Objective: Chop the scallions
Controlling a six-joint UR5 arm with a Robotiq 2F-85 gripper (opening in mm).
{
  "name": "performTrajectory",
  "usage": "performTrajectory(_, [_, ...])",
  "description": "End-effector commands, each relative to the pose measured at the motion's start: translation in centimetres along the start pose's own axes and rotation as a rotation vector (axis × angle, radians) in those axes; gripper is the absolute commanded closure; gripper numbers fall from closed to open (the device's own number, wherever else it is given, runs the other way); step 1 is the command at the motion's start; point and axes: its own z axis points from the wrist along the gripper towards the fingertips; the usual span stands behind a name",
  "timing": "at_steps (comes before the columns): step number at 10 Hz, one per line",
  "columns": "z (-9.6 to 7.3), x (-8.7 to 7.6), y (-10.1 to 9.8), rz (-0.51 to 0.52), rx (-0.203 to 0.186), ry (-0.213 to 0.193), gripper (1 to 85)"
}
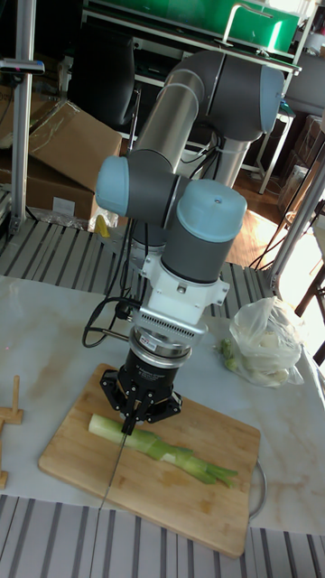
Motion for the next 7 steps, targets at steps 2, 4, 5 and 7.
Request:
performTrajectory(2, [-0.4, -0.4, 0.1, 0.006, -0.009, -0.003, 84.7])
performTrajectory(4, [0.4, -0.8, 0.2, 0.009, -0.010, -0.008, 84.7])
performTrajectory(5, [1.0, -1.4, 0.5, 0.013, -0.019, -0.010, 84.7])
performTrajectory(7, [0.8, -2.1, 0.7, 0.014, -0.018, -0.012, 84.7])
